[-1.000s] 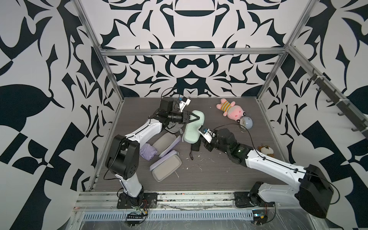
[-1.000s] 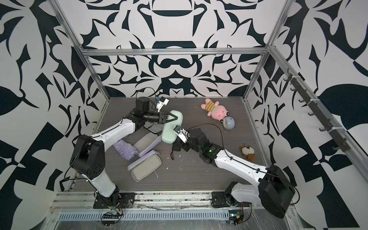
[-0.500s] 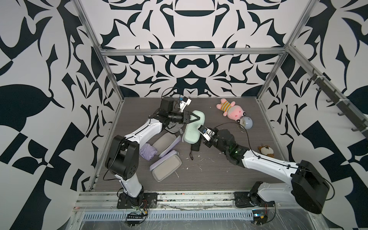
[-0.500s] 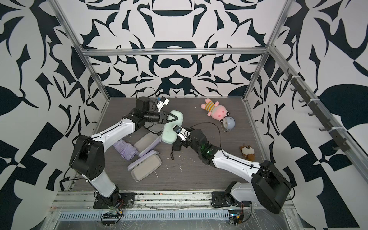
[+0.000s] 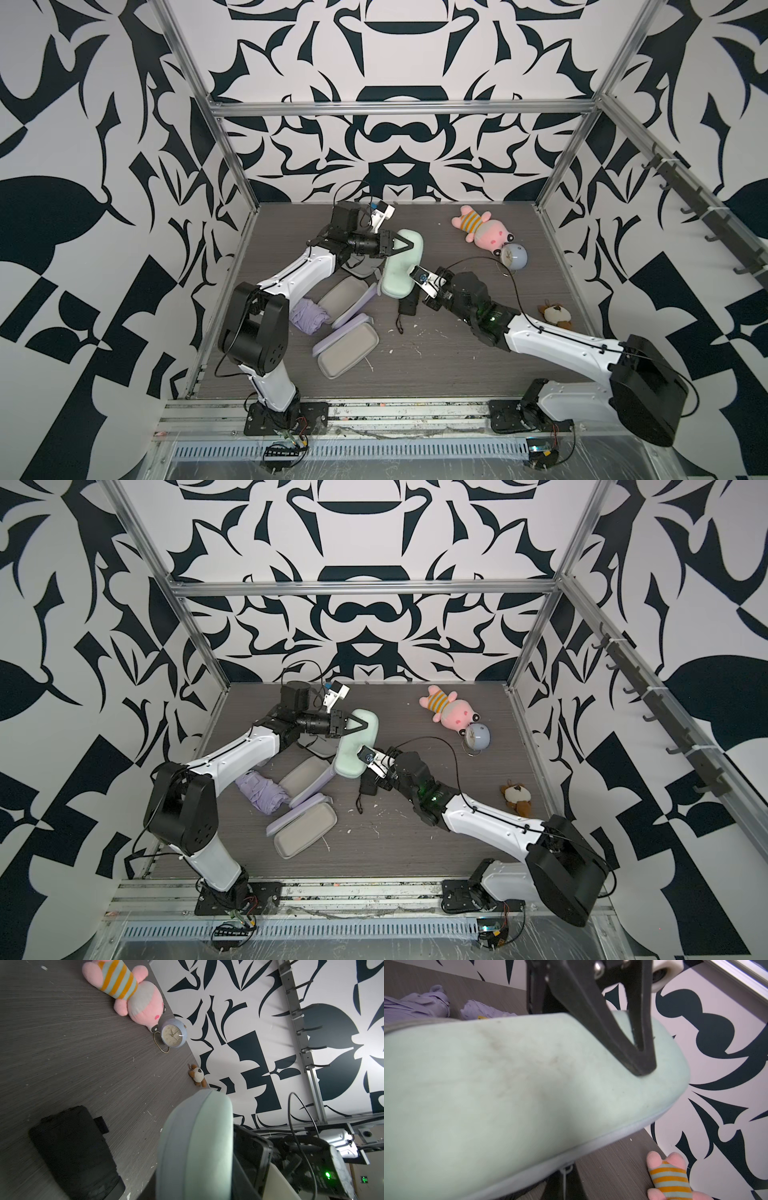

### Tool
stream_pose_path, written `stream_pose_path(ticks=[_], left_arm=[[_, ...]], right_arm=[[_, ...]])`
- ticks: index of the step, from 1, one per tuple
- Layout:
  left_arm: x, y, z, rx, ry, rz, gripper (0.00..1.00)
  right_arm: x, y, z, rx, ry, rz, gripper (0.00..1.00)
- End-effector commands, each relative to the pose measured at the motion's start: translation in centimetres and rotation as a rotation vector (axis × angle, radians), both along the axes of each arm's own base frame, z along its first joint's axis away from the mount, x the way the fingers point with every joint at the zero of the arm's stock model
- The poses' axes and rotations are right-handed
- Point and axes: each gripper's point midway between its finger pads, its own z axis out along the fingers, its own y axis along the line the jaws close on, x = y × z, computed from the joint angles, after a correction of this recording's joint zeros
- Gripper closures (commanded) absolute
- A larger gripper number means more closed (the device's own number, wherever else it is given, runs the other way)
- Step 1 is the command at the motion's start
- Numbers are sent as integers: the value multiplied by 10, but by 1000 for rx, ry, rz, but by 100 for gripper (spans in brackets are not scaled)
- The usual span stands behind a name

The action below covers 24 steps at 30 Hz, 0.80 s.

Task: Put umbrellas into zippered umbrella sleeves
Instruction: Zip the zipper on the umbrella sleeve.

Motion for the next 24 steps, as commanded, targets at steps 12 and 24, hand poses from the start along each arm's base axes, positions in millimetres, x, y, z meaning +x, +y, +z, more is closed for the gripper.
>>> stream_pose_path(ticks=[12,24], left_arm=[[63,31,79,-127,-271,324,95],[22,16,102,-57,-462,102,90]], right_arm=[[-70,55,-20,57,219,171,100],[-4,-32,30,319,51,-186,47]])
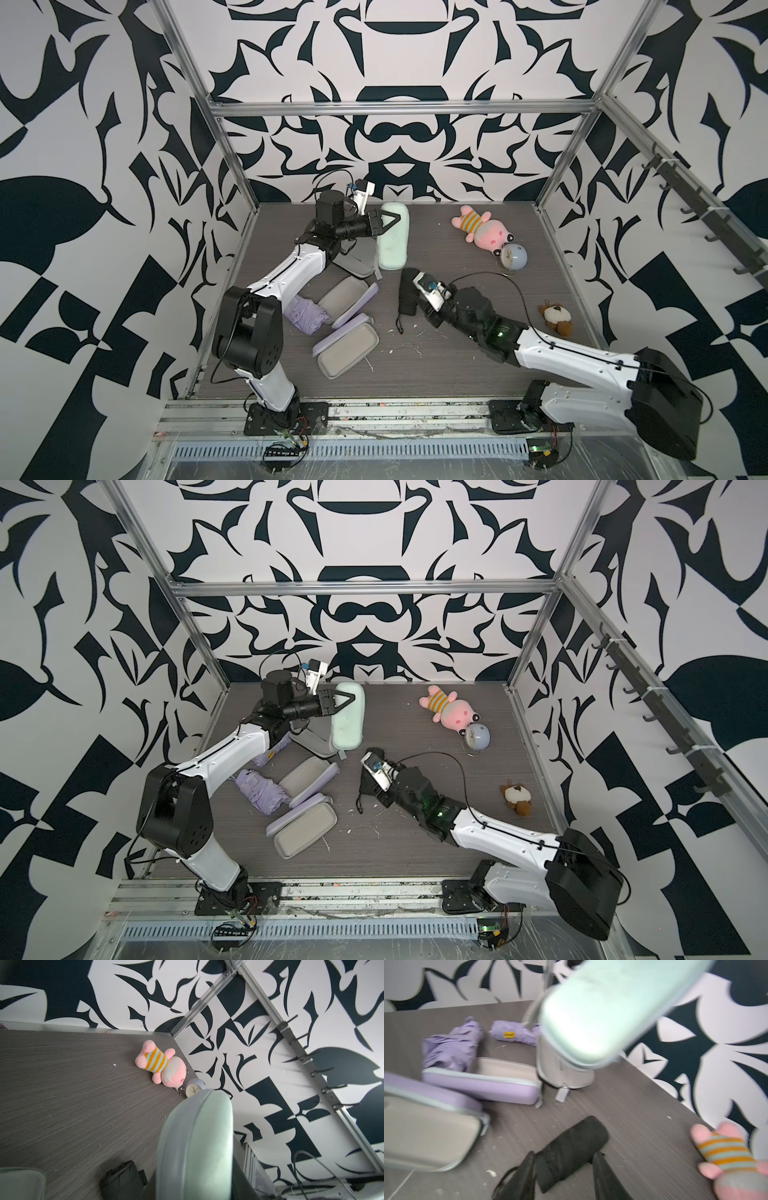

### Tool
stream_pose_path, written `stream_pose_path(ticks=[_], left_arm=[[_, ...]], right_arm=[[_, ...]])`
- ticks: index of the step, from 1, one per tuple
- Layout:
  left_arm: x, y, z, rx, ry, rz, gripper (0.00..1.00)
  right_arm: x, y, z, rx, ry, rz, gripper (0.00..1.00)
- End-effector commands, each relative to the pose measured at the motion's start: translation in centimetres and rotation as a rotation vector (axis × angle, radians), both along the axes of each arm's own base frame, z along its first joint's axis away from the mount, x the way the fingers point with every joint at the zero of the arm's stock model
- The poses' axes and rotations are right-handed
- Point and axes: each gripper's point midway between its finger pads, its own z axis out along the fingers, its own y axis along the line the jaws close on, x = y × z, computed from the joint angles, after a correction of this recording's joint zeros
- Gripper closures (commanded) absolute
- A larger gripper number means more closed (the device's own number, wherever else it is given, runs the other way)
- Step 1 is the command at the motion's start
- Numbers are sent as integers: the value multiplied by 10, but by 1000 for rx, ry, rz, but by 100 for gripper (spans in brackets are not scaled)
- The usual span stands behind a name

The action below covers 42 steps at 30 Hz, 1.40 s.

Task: Put umbrellas into zippered umbrella sleeves
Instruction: Zip the zipper on the umbrella sleeve.

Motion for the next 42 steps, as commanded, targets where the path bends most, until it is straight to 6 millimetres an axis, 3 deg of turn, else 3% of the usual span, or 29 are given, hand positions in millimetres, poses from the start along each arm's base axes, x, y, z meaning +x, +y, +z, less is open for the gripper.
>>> stream_pose_path(ticks=[1,22,39,42], left_arm=[[-26,-6,55,1,-191,-98,90],[-49,-34,56,7,-176,-171,90],[-53,-40,47,15,-151,-193,91],[-53,-42,44,18,-143,-199,91]], right_arm=[[14,-10,36,78,-112,-83,46],[43,22,65,79,-240,-65,52],[42,35,79,35,-313,0,66],[43,36,79,11,-327,8,73]])
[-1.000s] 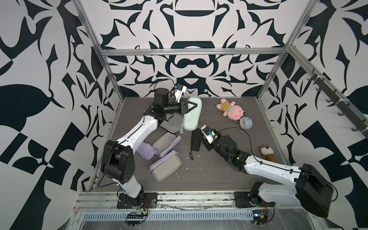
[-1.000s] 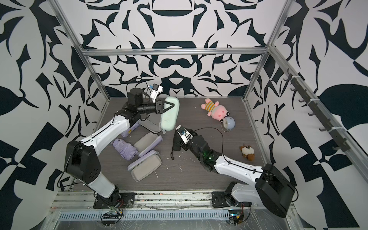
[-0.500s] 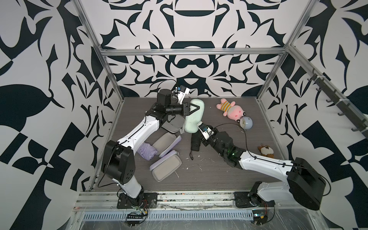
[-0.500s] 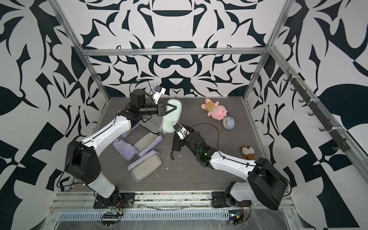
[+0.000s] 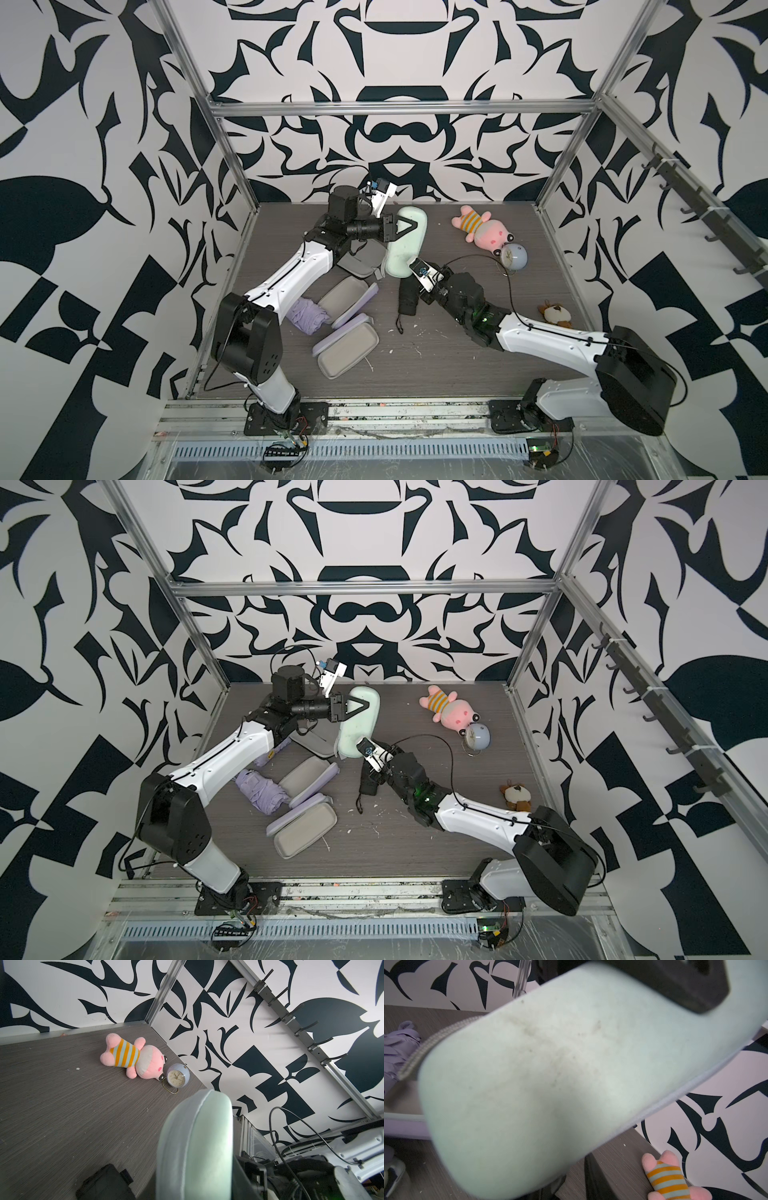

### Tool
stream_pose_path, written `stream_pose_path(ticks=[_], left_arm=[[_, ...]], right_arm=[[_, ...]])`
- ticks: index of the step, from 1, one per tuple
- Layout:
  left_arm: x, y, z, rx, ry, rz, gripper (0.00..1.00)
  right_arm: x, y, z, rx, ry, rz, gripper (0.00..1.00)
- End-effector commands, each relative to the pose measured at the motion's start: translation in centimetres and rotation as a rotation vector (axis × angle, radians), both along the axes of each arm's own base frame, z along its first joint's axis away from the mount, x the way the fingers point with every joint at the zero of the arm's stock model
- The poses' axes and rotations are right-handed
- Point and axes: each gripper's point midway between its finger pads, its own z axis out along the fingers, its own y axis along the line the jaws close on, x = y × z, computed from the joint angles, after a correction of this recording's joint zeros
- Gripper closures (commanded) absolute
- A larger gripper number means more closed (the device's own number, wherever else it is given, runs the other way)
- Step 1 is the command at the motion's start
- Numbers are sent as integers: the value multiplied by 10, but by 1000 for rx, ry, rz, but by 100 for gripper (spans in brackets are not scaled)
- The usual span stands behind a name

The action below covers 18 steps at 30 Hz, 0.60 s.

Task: Put umbrellas into zippered umbrella sleeves
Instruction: Zip the zipper on the umbrella sleeve.

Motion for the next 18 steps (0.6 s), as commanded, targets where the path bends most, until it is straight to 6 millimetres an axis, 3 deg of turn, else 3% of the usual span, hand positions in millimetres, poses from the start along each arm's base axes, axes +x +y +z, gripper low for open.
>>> stream_pose_path(ticks=[1,7,11,18], left_arm=[[-13,-7,24,-32,-49,-50,92],[-12,-7,22,-24,-44,-49,92],[-4,-1,25,-14,-54,-17,93],[17,16,47,-53,-109,85,99]], right_arm=[[2,13,57,85,-128,35,76],[-7,23,47,-5,-132,106,99],[-15,24,27,-72,-100,123,100],[-42,33,-10,-142,-22,190,100]])
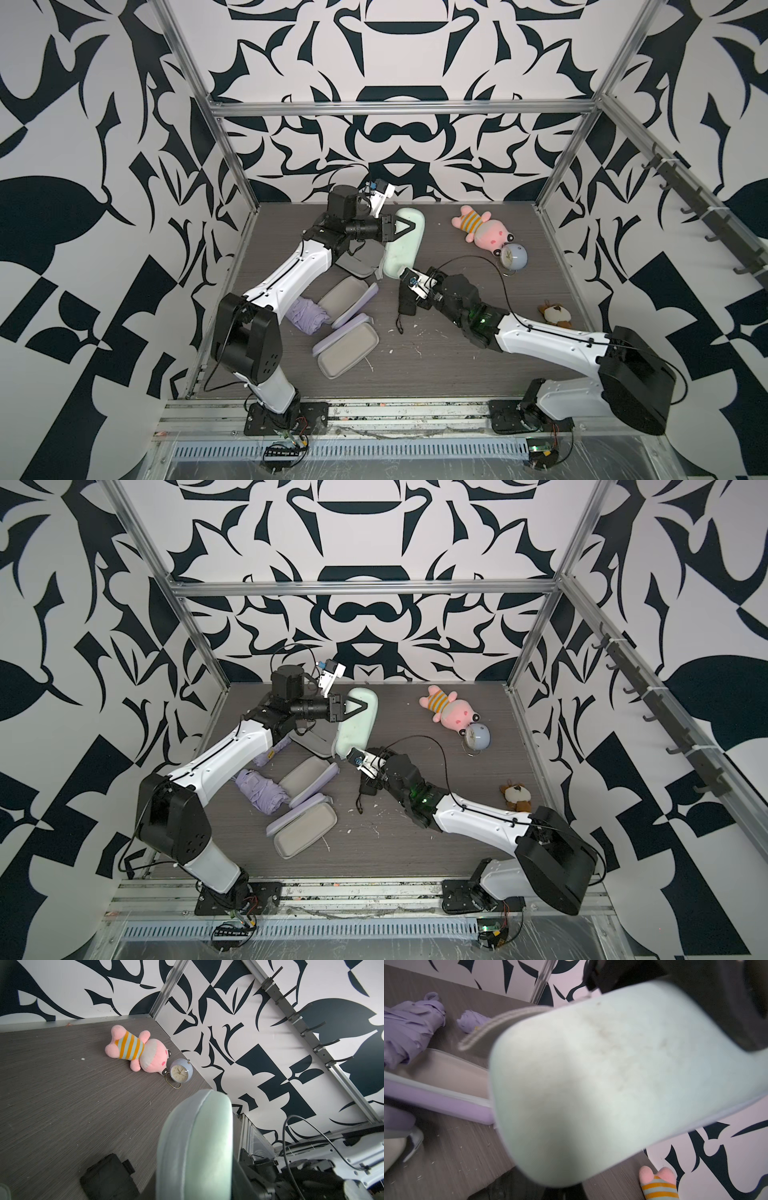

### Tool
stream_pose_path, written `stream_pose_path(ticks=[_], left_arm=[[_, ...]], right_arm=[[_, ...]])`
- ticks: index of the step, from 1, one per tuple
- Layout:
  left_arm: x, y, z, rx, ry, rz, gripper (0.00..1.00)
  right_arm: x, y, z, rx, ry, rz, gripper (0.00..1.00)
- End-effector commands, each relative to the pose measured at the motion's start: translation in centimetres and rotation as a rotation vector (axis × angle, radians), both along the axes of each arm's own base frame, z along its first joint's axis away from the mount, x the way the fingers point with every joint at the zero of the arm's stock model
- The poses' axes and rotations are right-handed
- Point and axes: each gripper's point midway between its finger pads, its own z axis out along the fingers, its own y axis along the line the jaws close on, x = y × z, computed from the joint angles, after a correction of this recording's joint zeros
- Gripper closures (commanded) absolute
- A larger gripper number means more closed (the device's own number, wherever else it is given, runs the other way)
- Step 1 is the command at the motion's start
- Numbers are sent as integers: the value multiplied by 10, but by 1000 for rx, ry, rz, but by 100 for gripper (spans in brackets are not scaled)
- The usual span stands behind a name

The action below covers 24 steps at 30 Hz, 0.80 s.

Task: Put umbrellas into zippered umbrella sleeves
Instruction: Zip the zipper on the umbrella sleeve, then place the umbrella sleeve at the center of the board.

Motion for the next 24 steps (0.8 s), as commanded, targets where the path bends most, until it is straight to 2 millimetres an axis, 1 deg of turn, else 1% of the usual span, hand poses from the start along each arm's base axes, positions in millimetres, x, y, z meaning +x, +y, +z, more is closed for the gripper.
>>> stream_pose_path(ticks=[1,4,10,15,18,21,24], left_arm=[[11,5,52,-77,-152,54,100],[20,8,49,-87,-155,102,100],[38,20,42,-116,-176,255,100],[50,32,41,-182,-187,400,100],[55,38,36,-225,-176,489,100],[55,37,28,-273,-147,550,100],[51,33,21,-298,-130,591,100]], right_arm=[[-23,15,1,11,20,91,100],[-33,25,-1,46,64,119,100],[-40,41,15,244,182,133,100],[-37,48,28,425,277,110,100],[-34,52,36,531,326,92,100],[-28,56,39,618,374,65,100],[-23,60,39,700,424,44,100]])
